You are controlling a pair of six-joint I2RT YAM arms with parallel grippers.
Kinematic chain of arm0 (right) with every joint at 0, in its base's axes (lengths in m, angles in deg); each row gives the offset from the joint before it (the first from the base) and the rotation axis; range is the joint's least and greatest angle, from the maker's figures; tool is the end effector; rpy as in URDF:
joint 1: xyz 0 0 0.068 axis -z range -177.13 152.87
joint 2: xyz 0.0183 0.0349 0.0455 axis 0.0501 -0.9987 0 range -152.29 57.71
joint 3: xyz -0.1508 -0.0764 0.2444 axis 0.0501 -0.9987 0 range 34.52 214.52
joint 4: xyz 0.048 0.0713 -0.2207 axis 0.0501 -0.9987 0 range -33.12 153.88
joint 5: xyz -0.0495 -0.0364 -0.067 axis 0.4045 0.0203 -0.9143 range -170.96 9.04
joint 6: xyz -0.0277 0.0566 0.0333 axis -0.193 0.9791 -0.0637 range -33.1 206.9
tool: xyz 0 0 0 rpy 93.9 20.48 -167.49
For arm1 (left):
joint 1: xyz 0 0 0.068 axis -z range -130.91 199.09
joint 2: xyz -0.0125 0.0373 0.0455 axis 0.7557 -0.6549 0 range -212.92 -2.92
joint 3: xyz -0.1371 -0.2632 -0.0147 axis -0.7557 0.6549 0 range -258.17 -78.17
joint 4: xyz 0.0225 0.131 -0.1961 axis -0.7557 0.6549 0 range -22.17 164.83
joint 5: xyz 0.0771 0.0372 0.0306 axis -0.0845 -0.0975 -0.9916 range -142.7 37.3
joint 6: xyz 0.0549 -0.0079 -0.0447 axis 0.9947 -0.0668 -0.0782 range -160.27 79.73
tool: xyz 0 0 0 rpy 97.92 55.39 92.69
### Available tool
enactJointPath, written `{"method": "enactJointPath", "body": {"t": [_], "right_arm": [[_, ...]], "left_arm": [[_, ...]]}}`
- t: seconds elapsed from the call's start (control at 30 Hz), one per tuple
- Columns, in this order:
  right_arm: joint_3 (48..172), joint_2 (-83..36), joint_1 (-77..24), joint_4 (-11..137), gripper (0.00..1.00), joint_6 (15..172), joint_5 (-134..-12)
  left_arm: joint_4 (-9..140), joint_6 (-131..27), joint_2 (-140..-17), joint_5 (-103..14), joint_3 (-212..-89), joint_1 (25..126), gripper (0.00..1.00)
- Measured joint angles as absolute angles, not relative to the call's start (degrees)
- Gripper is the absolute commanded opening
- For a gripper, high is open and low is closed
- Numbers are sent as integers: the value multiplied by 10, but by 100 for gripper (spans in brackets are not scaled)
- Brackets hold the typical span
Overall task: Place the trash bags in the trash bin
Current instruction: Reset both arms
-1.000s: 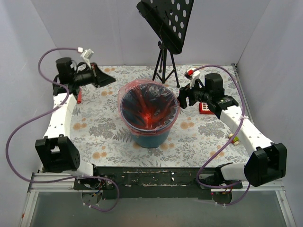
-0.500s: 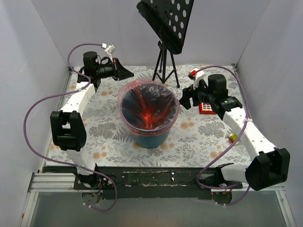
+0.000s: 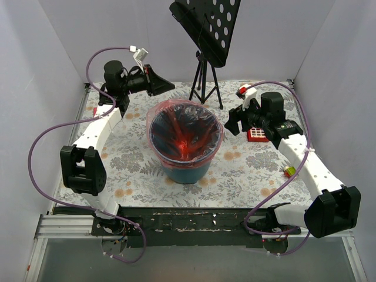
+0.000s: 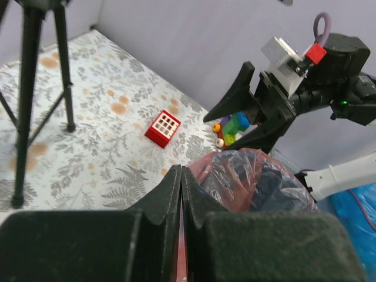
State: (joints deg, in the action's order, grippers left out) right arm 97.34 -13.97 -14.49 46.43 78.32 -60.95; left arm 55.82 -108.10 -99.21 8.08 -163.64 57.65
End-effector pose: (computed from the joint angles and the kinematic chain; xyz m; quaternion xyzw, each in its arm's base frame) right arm 0.2517 0.0999 0.3564 -0.2770 0.7946 0.1869 0.5069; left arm 0.3684 -0.1072 0.4209 0.0157 0.7033 -0.6593 0.2654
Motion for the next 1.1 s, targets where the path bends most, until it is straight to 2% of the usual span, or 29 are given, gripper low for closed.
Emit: {"method": "enactJointPath", "body": {"t": [0.27, 0.5, 0.67, 0.83, 0.9, 0.93, 0.97, 1.07, 1.1], "right_arm": [[973, -134, -136, 448, 81, 775, -614], [997, -128, -132, 409, 89, 762, -629], [1079, -136, -131, 371, 91, 773, -691], [1235, -198, -130, 317, 95, 811, -805], [1292, -224, -129, 297, 96, 825, -852], [1317, -235, -129, 289, 96, 830, -874], [1340, -244, -129, 280, 96, 834, -895], [1404, -261, -129, 268, 96, 836, -951], [1424, -263, -129, 268, 96, 834, -968]], "left_arm": [[619, -1050, -996, 92, -1583, 588, 0], [662, -1038, -1025, 92, -1578, 586, 0], [720, -1004, -1024, 62, -1573, 586, 0], [774, -970, -1005, -1, -1539, 586, 0], [788, -963, -992, -20, -1516, 585, 21], [796, -958, -986, -31, -1508, 582, 41], [805, -955, -981, -42, -1507, 580, 54], [820, -949, -967, -79, -1523, 566, 84], [825, -947, -963, -94, -1539, 555, 90]]}}
